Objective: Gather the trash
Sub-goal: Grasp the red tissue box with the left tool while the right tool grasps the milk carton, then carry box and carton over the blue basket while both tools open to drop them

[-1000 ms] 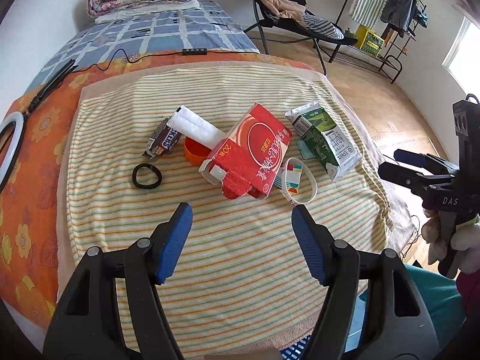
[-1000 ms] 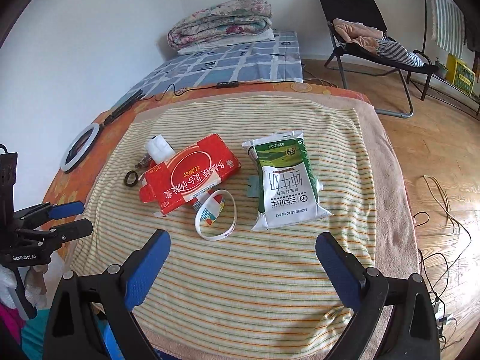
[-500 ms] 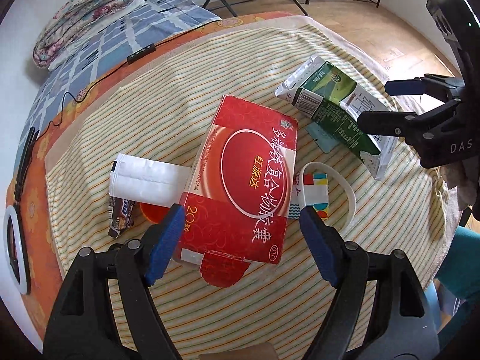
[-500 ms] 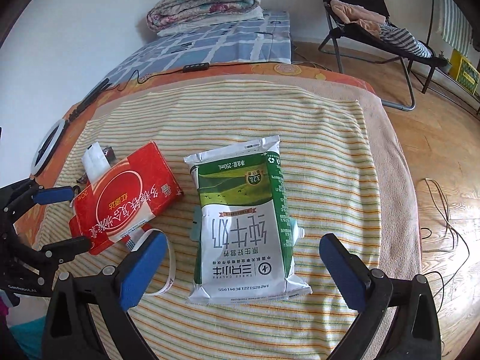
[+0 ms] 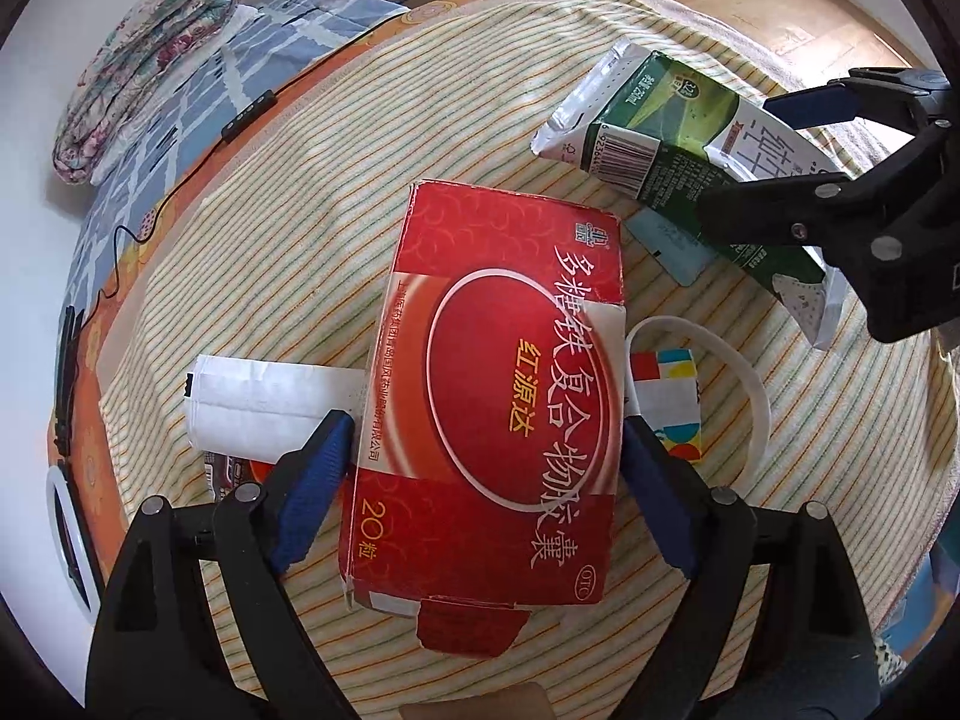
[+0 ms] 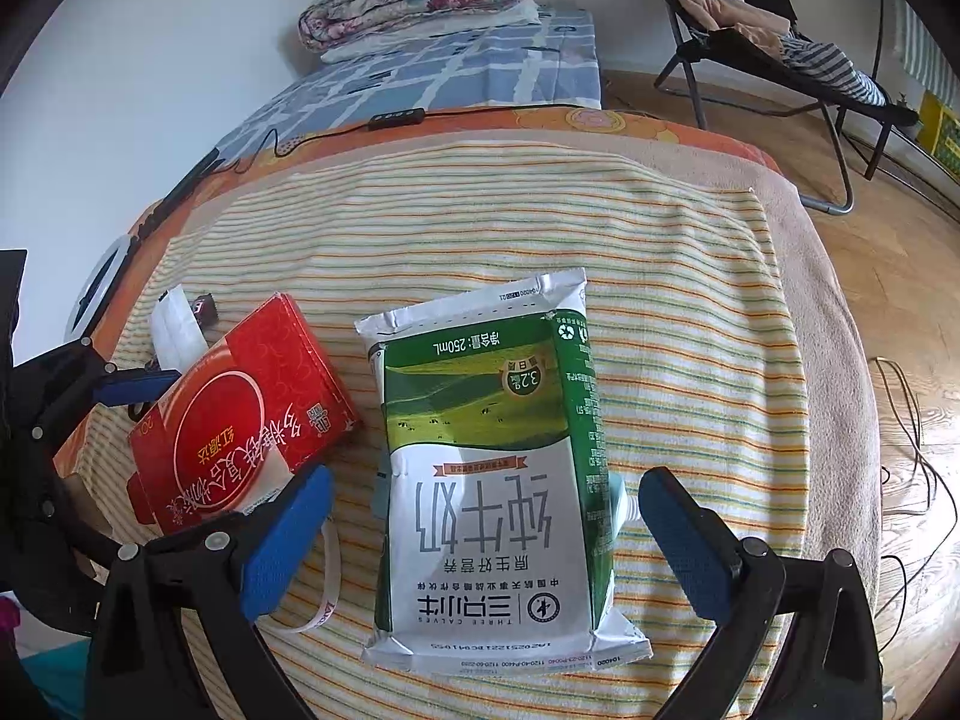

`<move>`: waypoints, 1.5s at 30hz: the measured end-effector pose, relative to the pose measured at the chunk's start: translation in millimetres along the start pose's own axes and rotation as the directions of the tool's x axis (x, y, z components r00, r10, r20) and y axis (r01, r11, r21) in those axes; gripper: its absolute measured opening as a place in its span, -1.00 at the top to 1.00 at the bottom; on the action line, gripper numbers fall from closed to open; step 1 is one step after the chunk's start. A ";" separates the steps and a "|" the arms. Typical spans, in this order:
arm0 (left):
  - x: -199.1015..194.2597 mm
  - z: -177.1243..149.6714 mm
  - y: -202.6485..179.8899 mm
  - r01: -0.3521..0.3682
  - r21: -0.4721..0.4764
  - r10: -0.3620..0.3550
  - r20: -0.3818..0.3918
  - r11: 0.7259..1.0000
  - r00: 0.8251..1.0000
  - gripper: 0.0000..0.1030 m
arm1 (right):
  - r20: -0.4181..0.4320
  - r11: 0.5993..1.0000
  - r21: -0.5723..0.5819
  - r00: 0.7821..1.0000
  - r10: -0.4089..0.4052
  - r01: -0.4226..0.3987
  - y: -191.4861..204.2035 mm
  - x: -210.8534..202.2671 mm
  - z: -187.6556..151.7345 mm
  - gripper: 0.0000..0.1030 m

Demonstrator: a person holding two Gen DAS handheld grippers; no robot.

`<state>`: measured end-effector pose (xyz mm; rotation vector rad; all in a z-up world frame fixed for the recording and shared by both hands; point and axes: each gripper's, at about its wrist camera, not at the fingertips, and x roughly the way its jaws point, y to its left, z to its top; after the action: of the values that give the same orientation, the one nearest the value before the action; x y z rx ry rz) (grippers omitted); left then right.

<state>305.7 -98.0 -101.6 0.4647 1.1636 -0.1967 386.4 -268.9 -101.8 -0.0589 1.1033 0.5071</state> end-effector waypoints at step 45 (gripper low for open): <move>-159.6 -120.1 22.0 0.118 -0.231 -0.058 0.252 0.966 0.966 -0.68 | 0.057 0.999 -0.037 0.998 0.036 -0.034 37.8 -109.6 -53.1 -0.49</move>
<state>151.2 -38.5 12.2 0.1646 0.9524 -0.1792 287.8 -290.7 -24.0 -0.0565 1.0405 0.5566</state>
